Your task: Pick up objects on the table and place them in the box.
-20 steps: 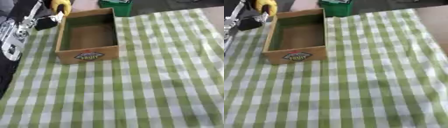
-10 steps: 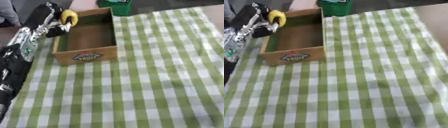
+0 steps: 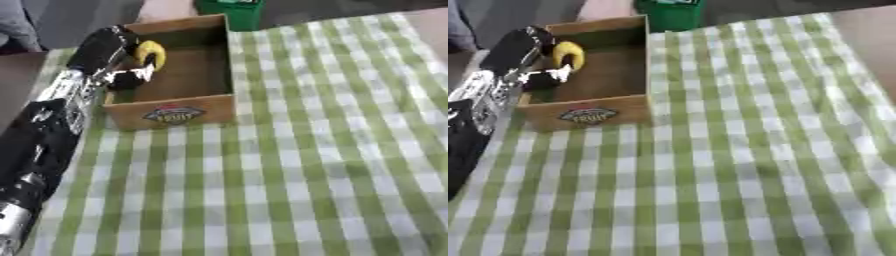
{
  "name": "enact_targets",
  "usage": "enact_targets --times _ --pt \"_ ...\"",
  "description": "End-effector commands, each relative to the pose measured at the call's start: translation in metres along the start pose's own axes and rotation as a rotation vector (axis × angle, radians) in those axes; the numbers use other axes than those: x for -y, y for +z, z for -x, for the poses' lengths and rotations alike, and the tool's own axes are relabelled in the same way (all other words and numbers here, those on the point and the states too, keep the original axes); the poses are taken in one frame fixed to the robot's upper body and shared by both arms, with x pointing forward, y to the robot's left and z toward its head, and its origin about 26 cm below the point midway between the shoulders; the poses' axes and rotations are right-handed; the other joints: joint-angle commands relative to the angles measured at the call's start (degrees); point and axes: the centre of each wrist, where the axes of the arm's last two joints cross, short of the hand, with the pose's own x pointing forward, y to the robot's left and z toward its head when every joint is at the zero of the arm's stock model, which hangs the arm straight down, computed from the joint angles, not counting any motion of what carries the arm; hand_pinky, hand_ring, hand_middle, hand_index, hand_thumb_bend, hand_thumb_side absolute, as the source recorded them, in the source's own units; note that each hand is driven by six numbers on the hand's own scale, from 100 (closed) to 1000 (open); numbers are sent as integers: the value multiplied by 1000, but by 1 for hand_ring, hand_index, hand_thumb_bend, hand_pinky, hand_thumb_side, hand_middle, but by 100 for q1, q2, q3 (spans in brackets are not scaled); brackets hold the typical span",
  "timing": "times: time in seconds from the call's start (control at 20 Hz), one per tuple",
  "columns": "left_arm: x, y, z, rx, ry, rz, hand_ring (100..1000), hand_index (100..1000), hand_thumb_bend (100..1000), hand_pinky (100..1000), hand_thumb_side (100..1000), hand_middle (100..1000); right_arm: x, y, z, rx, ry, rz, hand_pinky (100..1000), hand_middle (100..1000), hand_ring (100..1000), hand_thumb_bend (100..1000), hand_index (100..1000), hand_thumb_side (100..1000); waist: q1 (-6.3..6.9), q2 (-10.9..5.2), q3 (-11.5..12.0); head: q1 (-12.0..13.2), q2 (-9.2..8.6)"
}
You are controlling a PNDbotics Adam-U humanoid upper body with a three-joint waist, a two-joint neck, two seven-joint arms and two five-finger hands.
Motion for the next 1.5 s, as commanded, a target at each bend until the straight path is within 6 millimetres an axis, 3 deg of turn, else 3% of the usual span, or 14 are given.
enact_targets --times 0.05,0.4,0.95,1.05,1.25,1.4,1.5 --pt "-28 -12 10 4 -95 -106 486 538 100 356 573 389 3 -7 -6 20 10 -23 666 563 592 100 777 488 -16 -116 -23 47 -82" --pt "-39 -20 5 31 -201 -166 483 535 100 346 574 390 2 -9 -6 15 2 -24 666 563 592 100 777 487 53 -131 -90 119 -129" --pt "-25 -20 4 42 -170 -75 508 575 100 383 612 417 2 -25 -9 51 -29 -73 667 562 592 100 778 481 135 10 -404 428 -252" --pt "-26 -21 3 58 -186 -60 525 606 100 387 656 451 1 -25 -9 49 -32 -77 668 562 592 100 778 481 148 15 -429 453 -266" --pt "-29 -22 4 76 -257 -22 600 689 100 437 851 553 0 -26 -9 45 -37 -78 668 562 592 100 778 478 166 3 -434 443 -257" --pt "-32 -23 5 56 -304 -4 728 786 125 498 891 707 0 -26 -9 40 -42 -80 667 562 593 100 779 476 176 -22 -425 419 -247" --pt "-34 -23 6 35 -324 8 765 824 140 524 934 751 0 -26 -9 37 -45 -79 667 562 593 100 778 474 181 -45 -414 395 -233"
